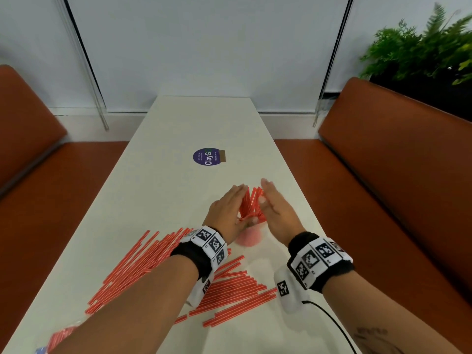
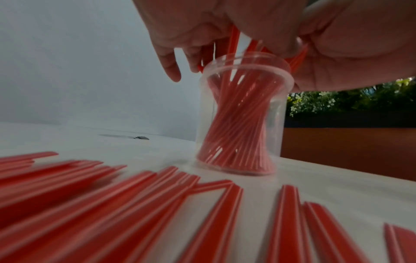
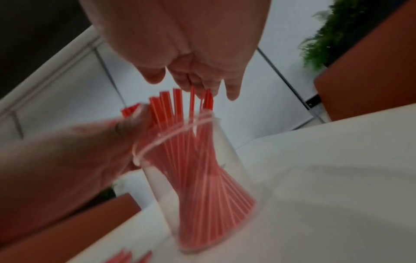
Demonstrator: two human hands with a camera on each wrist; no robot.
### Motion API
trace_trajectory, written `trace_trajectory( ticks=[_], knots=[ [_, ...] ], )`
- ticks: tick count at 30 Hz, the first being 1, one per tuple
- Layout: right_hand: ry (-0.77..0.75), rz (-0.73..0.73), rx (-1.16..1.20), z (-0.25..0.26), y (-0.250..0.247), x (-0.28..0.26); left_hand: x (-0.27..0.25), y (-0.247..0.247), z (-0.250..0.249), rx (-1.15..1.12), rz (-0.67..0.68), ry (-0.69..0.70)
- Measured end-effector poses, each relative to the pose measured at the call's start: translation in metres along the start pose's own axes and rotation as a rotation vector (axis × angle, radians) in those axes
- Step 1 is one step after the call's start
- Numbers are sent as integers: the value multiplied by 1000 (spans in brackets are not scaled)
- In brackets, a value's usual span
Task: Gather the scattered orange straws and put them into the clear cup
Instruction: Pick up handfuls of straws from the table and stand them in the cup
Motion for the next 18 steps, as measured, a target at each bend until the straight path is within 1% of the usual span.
trace_trajectory(
  ticks=[1, 2, 4, 6, 7, 8, 9, 12, 14, 16, 18],
  knots=[
    [-23, 54, -40, -1, 5, 0, 1, 0, -1, 0, -25, 12],
    [-37, 73, -42, -1, 7, 0, 2, 0, -2, -26, -60, 15],
    [-28, 26, 24, 2, 2, 0, 4, -3, -1, -153, -123, -25],
    [6, -77, 69, 3, -8, -3, 3, -6, 2, -376, -177, -137],
    [28, -108, 73, 1, -13, -4, 1, -7, 5, -477, -195, -198],
    [48, -103, 72, -1, -16, -7, -1, -8, 6, -535, -198, -240],
    [61, -66, 54, -2, -17, -10, -3, -9, 8, -551, -180, -259],
    [78, 75, -13, -13, -10, -12, -8, -6, 11, -554, -70, -262],
    [102, 106, 25, -18, -3, -8, -8, -2, 10, -591, -35, -259],
    [121, 111, 70, -16, 1, -3, -5, 0, 7, -582, -65, -247],
    [101, 95, 52, -9, 1, 3, 0, 0, 5, -536, -123, -242]
  ],
)
Point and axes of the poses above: each hand's wrist, its own x-axis towards the middle knuckle, its own y-axis out of the palm, z = x × y, the point moved 1 cm from there along x, towards the middle knuckle, and after that the axes turned 5 degrees about -x, right-handed, at the moved point
